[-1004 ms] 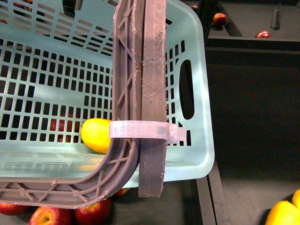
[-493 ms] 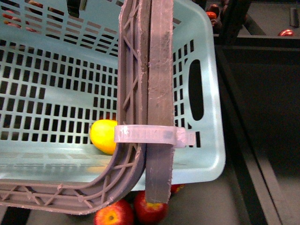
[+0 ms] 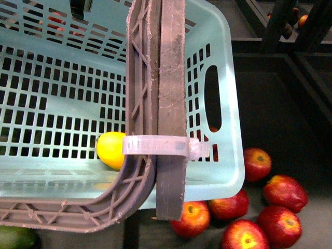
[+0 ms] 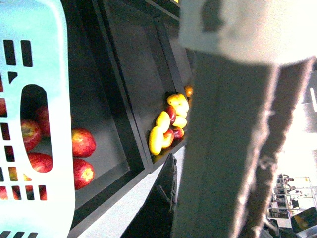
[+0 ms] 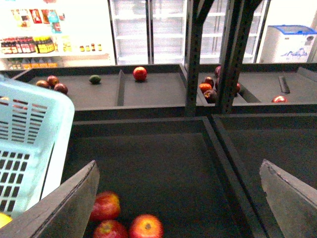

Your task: Pick mango and avocado into basket

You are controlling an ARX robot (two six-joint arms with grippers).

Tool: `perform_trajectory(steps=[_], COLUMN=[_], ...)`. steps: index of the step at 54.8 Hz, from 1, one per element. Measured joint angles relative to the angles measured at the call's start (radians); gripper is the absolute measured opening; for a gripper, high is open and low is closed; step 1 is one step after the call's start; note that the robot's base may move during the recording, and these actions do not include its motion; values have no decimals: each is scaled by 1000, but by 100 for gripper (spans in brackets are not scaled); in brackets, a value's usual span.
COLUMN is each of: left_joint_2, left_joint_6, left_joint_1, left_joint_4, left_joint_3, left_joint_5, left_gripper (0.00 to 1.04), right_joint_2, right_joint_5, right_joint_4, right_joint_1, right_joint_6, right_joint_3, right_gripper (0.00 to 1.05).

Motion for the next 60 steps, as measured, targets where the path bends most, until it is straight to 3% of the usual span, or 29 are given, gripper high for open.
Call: perform_trajectory(steps=[60], left_joint_2=[0], left_joint_6=[4], left_joint_1=[20], left_joint_4=[0], left_joint_3=[1], left_joint_5=[-23], left_gripper=[7], right_joint_2=[0], right_joint_5=[-6], right_joint_4=[0], right_joint_1=[-1], right_joint_6=[-2], right_joint_3=[0], right_gripper=[97])
